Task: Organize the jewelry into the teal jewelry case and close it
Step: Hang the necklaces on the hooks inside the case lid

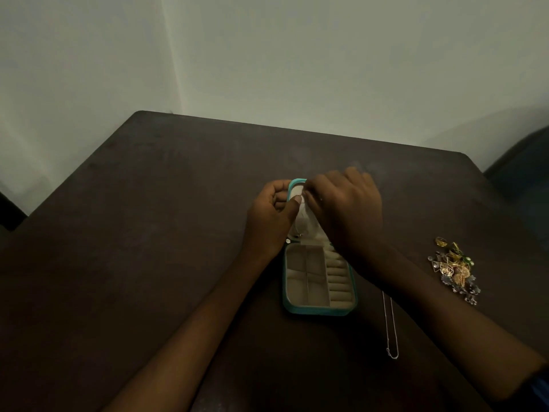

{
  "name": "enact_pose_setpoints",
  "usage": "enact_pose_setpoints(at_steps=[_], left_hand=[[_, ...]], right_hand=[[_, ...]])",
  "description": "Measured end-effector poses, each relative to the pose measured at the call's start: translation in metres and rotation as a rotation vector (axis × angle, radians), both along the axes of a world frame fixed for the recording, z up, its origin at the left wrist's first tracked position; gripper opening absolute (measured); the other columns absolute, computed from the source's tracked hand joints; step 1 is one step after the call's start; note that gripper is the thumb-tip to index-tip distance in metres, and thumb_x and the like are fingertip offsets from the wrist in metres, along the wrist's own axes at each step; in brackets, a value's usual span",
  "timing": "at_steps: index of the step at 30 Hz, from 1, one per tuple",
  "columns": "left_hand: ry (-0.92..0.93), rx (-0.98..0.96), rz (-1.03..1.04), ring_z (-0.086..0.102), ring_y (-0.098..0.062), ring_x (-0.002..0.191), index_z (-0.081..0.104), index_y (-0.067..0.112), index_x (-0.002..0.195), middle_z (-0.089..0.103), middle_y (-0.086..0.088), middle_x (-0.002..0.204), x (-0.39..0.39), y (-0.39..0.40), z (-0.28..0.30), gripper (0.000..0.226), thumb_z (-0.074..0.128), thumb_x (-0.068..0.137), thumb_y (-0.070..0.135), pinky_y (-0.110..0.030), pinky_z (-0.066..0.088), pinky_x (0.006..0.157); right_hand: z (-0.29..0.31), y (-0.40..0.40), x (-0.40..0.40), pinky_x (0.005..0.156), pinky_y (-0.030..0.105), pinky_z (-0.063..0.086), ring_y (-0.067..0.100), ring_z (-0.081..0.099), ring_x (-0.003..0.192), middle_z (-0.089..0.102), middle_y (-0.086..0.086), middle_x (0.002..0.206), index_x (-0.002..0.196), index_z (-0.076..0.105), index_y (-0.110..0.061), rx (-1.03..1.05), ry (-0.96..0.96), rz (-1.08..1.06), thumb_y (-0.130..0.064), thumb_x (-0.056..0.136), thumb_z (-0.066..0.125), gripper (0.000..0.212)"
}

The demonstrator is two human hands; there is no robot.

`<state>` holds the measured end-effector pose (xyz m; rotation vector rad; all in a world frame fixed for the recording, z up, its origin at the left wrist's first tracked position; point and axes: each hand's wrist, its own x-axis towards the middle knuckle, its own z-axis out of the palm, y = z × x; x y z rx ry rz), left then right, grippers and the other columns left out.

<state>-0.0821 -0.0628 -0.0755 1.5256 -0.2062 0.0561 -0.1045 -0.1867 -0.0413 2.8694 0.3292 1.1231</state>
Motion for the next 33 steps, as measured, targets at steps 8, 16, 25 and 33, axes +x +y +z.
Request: enact_pose_setpoints(at_steps=[8, 16, 25, 33], left_hand=[[-0.031, 0.033, 0.036, 0.063, 0.004, 0.07, 0.055, 0.025, 0.101, 0.063, 0.012, 0.082, -0.001, -0.001, -0.001, 0.015, 0.058, 0.09, 0.014, -0.017, 0.055, 0.063], [-0.024, 0.062, 0.075, 0.065, -0.005, 0.076, 0.058, 0.019, 0.106, 0.065, 0.008, 0.086, -0.002, -0.006, 0.001, 0.016, 0.054, 0.091, 0.014, -0.02, 0.055, 0.064], [-0.021, 0.048, 0.059, 0.064, 0.002, 0.073, 0.057, 0.019, 0.104, 0.064, 0.011, 0.086, -0.002, -0.001, -0.001, 0.02, 0.057, 0.088, 0.007, -0.015, 0.053, 0.063], [0.002, 0.038, 0.009, 0.066, -0.004, 0.084, 0.053, 0.025, 0.106, 0.064, 0.011, 0.092, -0.004, 0.003, -0.003, 0.03, 0.058, 0.086, 0.003, -0.02, 0.056, 0.069]], right_hand=[[-0.004, 0.002, -0.003, 0.062, 0.027, 0.021, 0.02, 0.048, 0.062, 0.061, 0.001, 0.066, 0.077, 0.065, -0.017, -0.033, -0.082, -0.056, -0.022, 0.08, 0.067, 0.006], [-0.011, 0.001, -0.008, 0.058, 0.03, 0.03, 0.021, 0.048, 0.062, 0.061, 0.002, 0.067, 0.074, 0.064, -0.015, 0.025, -0.075, -0.089, -0.027, 0.086, 0.059, 0.017], [-0.011, 0.007, -0.011, 0.062, 0.028, 0.024, 0.021, 0.049, 0.066, 0.063, 0.002, 0.069, 0.072, 0.063, -0.016, 0.04, -0.027, -0.137, -0.028, 0.083, 0.059, 0.017], [-0.019, 0.011, -0.019, 0.062, 0.028, 0.024, 0.022, 0.051, 0.067, 0.062, 0.0, 0.065, 0.068, 0.061, -0.017, 0.079, 0.031, -0.152, -0.026, 0.082, 0.063, 0.016]])
